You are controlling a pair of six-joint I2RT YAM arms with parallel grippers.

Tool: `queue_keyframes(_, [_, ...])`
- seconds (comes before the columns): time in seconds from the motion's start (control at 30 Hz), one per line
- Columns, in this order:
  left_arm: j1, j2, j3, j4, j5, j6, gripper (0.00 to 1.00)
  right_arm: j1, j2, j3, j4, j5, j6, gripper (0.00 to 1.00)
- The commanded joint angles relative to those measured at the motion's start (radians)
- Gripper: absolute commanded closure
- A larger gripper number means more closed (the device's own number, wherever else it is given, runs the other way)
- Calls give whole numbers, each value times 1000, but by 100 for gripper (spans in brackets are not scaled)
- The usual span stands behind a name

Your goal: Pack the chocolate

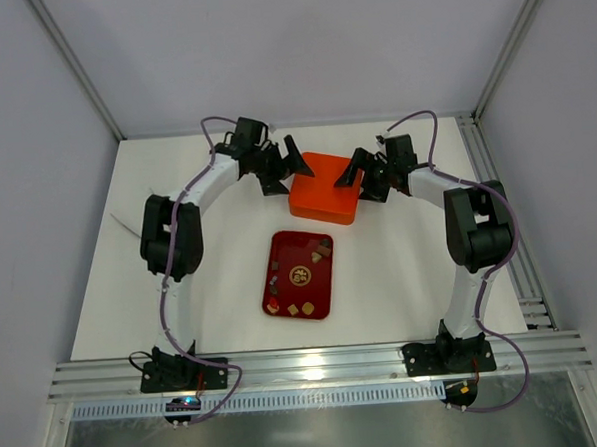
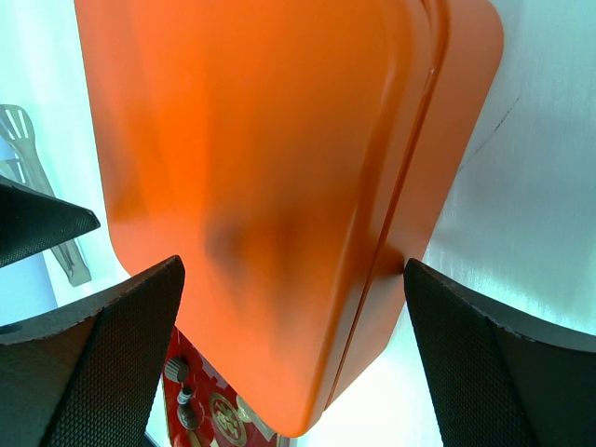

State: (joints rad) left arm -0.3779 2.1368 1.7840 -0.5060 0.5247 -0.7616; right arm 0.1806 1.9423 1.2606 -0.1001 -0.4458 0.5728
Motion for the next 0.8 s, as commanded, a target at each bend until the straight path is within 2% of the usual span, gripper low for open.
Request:
queue_keyframes(0.0, [-7, 11, 46, -5, 14, 1, 0, -1, 0, 33, 11, -1, -22, 0])
queue_keyframes(0.17, [-7, -38, 5, -23, -40, 36, 0, -1, -2, 28, 8, 2, -25, 0])
queue_keyframes(0.37, [0, -139, -116, 10, -88, 15, 0, -3, -3, 20, 16, 1, -19, 0])
queue_keyframes(0.53, [-6, -213, -322, 191, -71, -131, 0, -6, -3, 19, 23, -5, -10, 0])
queue_keyframes(0.77, [-50, -267, -498, 458, -87, -326, 0, -4, 0, 17, 36, -13, 1, 0])
